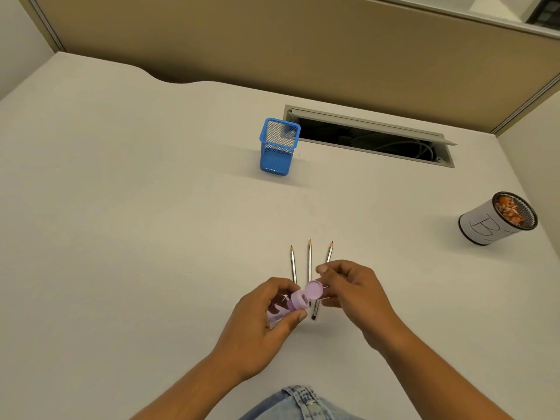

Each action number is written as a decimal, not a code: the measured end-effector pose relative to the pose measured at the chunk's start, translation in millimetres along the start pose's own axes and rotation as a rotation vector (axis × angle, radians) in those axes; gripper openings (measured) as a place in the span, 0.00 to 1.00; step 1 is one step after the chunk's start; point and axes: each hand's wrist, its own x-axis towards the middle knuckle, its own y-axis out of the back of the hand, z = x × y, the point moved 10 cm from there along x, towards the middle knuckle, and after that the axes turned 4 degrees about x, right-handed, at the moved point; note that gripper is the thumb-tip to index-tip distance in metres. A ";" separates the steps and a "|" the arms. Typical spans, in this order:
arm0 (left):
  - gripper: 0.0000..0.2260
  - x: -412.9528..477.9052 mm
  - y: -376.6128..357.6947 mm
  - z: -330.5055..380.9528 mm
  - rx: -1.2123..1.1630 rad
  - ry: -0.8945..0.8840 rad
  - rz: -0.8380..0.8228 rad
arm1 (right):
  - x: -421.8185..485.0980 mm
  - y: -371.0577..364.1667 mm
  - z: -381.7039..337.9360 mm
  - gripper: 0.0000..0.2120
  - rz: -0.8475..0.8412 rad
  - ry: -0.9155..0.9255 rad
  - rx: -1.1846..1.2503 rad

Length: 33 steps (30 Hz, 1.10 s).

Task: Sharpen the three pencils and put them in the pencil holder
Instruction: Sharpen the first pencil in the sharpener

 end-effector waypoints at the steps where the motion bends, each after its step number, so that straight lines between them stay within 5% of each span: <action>1: 0.12 0.6 1.2 -0.9 0.003 0.009 0.005 | 9.6 8.8 3.2 0.04 0.060 0.000 -0.068; 4: 0.13 4.5 3.5 -2.0 0.001 0.020 0.013 | 35.6 28.4 10.3 0.06 0.194 0.001 -0.353; 10: 0.12 15.6 7.2 -2.4 -0.018 0.056 0.024 | 57.4 31.3 26.1 0.17 0.239 -0.071 -0.526; 20: 0.12 27.8 20.8 3.9 -0.112 0.104 0.058 | 46.4 60.7 -7.7 0.05 0.336 0.013 -0.549; 33: 0.11 26.3 46.4 44.0 -0.121 0.001 0.104 | -56.9 53.9 -85.2 0.04 0.055 0.370 -0.456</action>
